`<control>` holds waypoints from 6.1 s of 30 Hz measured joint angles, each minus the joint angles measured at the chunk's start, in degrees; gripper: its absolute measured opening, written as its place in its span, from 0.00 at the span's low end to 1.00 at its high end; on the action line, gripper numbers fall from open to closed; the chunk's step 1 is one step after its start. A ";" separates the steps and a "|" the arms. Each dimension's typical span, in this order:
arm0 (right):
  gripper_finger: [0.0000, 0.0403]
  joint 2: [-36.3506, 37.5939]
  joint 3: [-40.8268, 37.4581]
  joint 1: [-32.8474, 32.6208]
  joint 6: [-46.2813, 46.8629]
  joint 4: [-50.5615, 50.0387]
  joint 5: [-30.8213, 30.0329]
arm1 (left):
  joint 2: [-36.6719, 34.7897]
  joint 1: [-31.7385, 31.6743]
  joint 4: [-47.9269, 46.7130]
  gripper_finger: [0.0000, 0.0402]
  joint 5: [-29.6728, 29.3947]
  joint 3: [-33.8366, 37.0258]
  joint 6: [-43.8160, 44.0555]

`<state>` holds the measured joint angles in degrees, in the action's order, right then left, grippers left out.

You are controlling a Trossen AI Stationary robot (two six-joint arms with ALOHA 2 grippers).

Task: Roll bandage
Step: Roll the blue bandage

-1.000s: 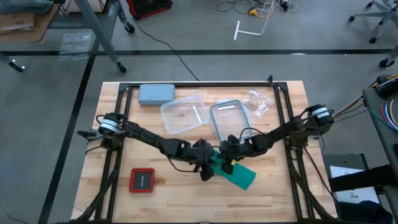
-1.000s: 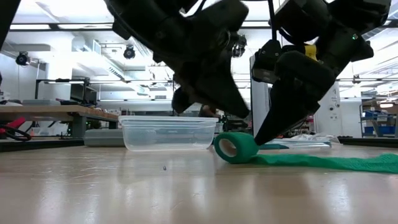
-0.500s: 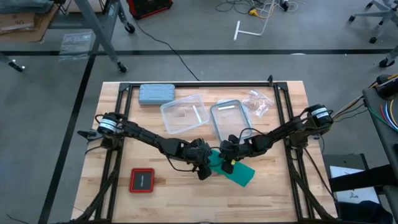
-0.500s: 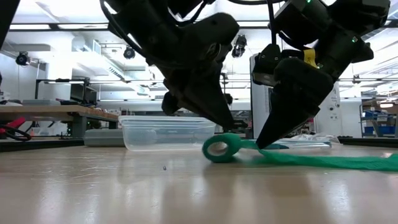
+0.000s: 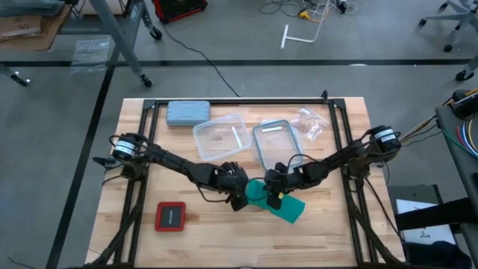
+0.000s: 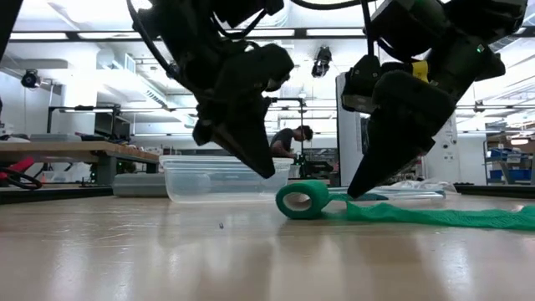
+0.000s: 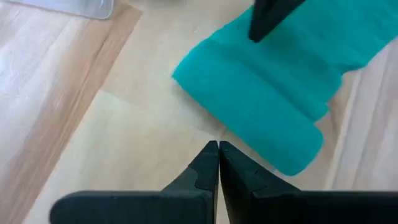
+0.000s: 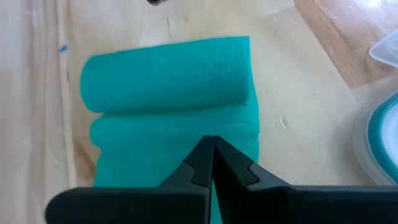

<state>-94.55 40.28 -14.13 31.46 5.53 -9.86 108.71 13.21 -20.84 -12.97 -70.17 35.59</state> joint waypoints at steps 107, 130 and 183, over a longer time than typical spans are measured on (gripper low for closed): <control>0.01 12.29 -1.84 -6.12 -5.07 -24.53 -2.23 | 4.61 -1.11 33.22 0.01 5.66 8.50 2.35; 0.01 12.29 -1.84 -6.12 -4.46 -24.50 -2.32 | 4.61 -2.63 32.57 0.00 5.68 6.75 -1.00; 0.01 7.76 -4.13 -6.63 -1.90 -14.24 -0.72 | 6.02 -2.56 29.94 0.01 9.59 5.26 1.99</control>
<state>-86.78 36.14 -20.75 29.56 -8.70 -10.58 114.73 10.66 9.11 -3.38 -64.90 37.58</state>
